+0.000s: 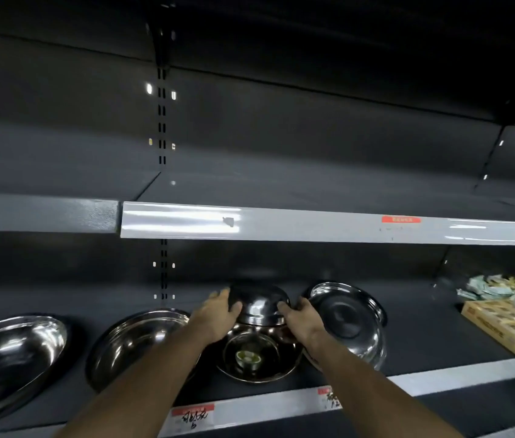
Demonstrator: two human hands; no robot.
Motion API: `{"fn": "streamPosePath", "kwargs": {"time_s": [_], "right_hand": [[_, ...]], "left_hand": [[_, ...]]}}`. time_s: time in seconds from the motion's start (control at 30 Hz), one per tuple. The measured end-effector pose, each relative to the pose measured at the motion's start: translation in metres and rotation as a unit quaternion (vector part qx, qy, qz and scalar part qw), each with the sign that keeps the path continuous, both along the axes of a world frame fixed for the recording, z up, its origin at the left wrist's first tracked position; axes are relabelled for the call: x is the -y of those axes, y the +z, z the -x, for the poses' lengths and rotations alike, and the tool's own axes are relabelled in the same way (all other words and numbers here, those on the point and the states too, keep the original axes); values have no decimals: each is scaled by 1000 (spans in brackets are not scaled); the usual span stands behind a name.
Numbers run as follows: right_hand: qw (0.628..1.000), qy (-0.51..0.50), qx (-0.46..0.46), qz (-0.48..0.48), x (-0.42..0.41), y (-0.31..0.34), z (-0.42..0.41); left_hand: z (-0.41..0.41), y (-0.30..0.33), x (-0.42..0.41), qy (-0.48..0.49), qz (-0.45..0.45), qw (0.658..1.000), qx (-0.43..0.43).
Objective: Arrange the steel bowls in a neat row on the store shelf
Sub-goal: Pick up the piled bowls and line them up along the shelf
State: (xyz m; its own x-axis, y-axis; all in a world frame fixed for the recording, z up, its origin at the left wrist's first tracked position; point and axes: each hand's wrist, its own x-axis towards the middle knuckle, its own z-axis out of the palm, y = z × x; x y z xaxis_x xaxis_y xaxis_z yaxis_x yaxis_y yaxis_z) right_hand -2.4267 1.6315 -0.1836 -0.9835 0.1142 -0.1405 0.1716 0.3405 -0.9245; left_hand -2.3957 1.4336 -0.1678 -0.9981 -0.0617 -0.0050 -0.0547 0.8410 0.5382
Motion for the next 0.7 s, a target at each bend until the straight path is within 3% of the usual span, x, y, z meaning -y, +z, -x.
{"fn": "streamPosePath", "kwargs": {"time_s": [0.07,0.37,0.5,0.7], "right_hand": [[998,18,34,50,3,2,3],[999,-3,33,-3,22,-11,13],[999,4,33,20,18,-13,15],[998,-2,-20,62,16,-13,8]], "left_hand": [[9,0,-9,14,-16,1000,1],[36,-14,-27,61,-68,995,47],[37,-14,-27,62,-105,991,60],[33,-12,-26,81,-167,982,34]]}}
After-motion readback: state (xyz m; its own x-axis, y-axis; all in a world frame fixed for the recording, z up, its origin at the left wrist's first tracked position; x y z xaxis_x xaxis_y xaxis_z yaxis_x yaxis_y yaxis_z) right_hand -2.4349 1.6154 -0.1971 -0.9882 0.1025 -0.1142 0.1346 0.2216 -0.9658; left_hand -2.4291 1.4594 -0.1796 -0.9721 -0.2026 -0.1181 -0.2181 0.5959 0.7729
